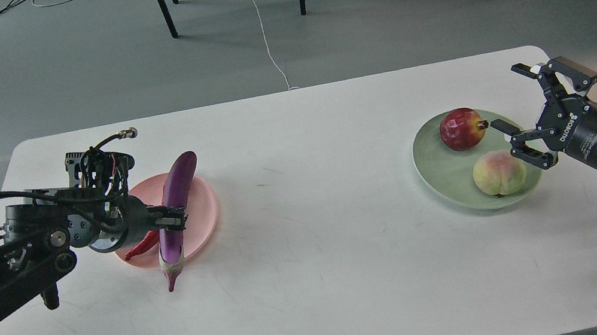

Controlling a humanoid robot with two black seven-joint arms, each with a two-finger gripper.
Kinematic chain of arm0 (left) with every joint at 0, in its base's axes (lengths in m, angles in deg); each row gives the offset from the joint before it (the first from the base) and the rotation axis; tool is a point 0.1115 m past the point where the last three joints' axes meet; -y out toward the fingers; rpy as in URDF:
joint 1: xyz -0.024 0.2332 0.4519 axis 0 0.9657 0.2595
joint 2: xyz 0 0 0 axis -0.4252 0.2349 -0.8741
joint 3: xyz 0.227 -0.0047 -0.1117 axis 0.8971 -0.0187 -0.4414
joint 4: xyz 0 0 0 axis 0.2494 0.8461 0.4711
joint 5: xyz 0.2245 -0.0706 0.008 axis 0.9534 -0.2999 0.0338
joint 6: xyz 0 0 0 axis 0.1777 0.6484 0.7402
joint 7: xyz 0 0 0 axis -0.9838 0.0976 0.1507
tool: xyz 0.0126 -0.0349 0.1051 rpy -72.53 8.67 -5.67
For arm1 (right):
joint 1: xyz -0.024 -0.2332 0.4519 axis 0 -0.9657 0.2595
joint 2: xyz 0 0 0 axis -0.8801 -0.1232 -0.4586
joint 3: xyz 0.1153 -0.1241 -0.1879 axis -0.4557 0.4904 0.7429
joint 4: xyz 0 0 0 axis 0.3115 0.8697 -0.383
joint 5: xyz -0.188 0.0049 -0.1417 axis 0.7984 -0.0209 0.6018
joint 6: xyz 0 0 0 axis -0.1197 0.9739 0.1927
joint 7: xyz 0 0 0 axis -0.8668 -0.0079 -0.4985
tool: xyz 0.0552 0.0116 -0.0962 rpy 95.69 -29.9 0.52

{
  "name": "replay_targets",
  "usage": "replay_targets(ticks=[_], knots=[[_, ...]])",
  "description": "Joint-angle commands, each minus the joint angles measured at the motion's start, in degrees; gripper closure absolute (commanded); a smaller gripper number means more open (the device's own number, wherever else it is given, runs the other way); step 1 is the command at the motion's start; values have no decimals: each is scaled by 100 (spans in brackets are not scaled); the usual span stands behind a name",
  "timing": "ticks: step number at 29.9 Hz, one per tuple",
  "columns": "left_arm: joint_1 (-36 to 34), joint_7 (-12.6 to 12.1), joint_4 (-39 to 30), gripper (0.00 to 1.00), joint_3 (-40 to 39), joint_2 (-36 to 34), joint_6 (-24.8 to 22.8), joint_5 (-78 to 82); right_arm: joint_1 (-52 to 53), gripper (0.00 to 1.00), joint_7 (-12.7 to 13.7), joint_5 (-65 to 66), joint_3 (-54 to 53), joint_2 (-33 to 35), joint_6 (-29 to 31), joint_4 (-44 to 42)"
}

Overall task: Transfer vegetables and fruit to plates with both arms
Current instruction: 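Carry the eggplant with the left gripper onto the pink plate, then release the eggplant and lift the left gripper away from the plate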

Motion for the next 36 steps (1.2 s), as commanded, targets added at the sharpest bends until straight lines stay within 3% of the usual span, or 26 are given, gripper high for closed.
replay_targets(ticks=[1,12,15,20,26,29,31,32,36], knots=[[5,-1,0,59,-7,2,-1,0,0,4,0,0,0,0,0,4],[5,8,0,19,-77,-24,-1,0,0,4,0,0,0,9,0,3],[-3,8,0,1,-121,-42,-1,0,0,4,0,0,0,9,0,3],[-30,51,18,1,-357,-42,-1,-26,0,4,0,0,0,9,0,4],[14,403,62,1,-1323,64,-1,-140,53,4,0,0,-9,0,0,-14],[145,692,88,1,-1439,160,-1,-613,97,4,0,0,-17,-9,0,-14],[399,1060,97,1,-1483,274,-1,-1235,106,4,0,0,-61,-17,0,-5],[531,1262,97,1,-1483,327,256,-1570,106,4,0,0,-88,-26,0,-5],[1138,2334,88,1,-1483,660,2118,-3002,114,4,0,-9,-167,-236,-127,-5]])
